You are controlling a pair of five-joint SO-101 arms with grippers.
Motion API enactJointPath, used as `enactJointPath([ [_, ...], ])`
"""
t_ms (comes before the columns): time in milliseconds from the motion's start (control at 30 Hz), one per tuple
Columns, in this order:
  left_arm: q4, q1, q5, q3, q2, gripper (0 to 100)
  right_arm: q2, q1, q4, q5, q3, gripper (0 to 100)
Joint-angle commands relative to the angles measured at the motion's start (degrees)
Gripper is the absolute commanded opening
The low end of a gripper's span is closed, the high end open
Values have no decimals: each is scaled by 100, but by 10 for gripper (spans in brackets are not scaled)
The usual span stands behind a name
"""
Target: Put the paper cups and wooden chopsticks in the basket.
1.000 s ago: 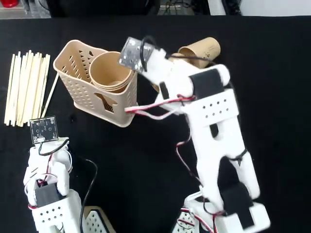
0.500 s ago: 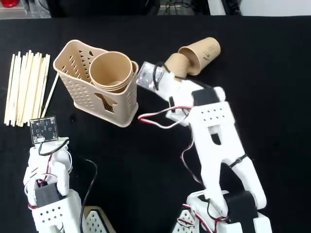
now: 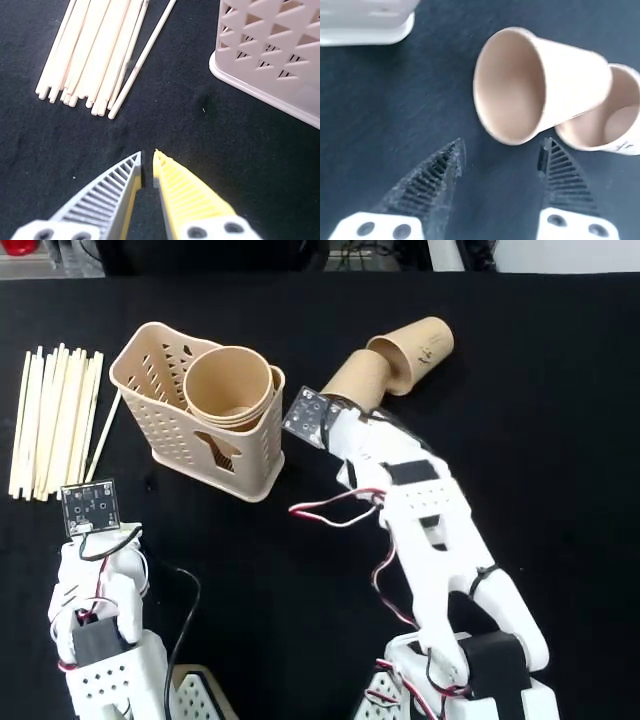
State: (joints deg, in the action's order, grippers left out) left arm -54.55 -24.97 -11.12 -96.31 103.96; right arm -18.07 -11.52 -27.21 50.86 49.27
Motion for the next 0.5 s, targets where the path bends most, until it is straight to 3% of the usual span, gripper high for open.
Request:
enactJointPath([
  [0,-35,-40,18,-101,53,55,-145,123,932,18,215,244],
  [467,-35,-40,18,-101,53,55,1358,246,3578,9,576,243],
])
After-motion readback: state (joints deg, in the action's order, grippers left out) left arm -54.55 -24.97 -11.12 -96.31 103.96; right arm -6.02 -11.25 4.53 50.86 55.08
